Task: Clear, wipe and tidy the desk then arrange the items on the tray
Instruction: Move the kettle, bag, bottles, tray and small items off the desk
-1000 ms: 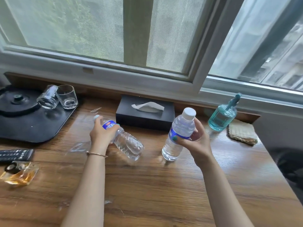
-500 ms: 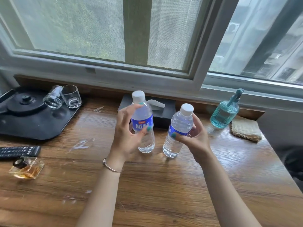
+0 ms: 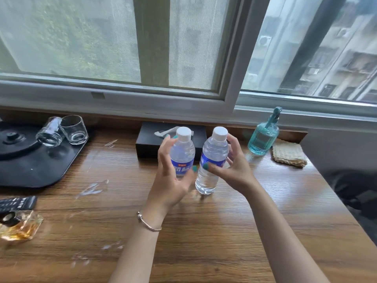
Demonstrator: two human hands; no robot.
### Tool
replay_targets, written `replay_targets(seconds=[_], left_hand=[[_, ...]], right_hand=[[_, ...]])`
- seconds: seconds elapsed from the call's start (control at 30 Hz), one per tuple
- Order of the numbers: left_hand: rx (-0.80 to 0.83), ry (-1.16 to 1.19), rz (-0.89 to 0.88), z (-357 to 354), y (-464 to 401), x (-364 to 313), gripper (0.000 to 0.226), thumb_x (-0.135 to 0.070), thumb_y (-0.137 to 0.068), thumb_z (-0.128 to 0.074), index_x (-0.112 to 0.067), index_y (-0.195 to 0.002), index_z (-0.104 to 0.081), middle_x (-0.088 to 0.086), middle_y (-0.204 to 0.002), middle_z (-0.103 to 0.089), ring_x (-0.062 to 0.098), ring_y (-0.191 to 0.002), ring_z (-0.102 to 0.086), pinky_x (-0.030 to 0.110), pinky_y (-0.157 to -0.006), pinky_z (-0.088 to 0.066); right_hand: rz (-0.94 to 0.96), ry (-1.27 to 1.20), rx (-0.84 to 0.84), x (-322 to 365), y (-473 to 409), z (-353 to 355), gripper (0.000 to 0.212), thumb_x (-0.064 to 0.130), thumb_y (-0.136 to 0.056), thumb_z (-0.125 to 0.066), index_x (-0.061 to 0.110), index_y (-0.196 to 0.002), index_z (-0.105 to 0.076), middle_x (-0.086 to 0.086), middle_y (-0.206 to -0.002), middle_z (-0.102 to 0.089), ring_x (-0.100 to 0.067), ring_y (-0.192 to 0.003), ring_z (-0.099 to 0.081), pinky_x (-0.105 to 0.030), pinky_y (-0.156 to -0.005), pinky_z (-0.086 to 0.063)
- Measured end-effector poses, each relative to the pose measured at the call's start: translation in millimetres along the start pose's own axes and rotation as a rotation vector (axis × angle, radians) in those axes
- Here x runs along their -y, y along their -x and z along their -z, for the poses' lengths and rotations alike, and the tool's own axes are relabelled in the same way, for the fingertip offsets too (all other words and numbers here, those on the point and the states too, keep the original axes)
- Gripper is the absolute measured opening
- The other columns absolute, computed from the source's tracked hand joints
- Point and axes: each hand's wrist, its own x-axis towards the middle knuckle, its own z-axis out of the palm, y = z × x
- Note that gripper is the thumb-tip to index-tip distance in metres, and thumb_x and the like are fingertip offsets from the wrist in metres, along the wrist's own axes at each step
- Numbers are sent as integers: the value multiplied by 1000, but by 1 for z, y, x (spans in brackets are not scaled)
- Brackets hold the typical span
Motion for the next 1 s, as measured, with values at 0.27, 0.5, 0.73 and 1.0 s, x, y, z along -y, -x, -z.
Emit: replay_targets(seconds=[0.27, 0.5, 0.73, 1.0], left_hand=[[82, 61, 147, -3, 0, 19, 84, -48, -85, -61, -62, -139, 1, -17, -150, -15, -19, -128, -28, 19, -95, -40], [125, 269, 111, -18, 15, -22, 78, -46, -88, -61, -46, -149, -11, -37, -138, -39, -4, -123, -50, 11, -89, -46], [328, 451, 104, -98, 50, -97, 67, -35, -90, -57, -41, -147, -21, -24, -128, -55, 7, -107, -64, 17, -80, -53], [592, 591, 229, -265, 119, -171, 66, -50, -83, -62, -53, -140, -28, -25, -124, -59, 6, -104, -66, 18, -77, -53]], right_hand=[[23, 83, -94, -6, 15, -25, 94, 16, -81, -78, 49, -143, -15, 25, -142, -35, -9, -129, -47, -40, -103, -48], [89, -29, -294, 17, 70, -15, 93, 26, -81, -76, 49, -149, -18, 15, -153, -37, -14, -128, -54, -29, -97, -51], [59, -194, -505, 31, 165, 48, 70, 22, -88, -59, 46, -146, -26, 17, -145, -44, -16, -127, -54, -25, -91, -52], [-123, -153, -788, 21, 304, 180, 80, 14, -80, -73, 51, -138, -32, 17, -131, -57, -17, -120, -60, -30, -91, -54]])
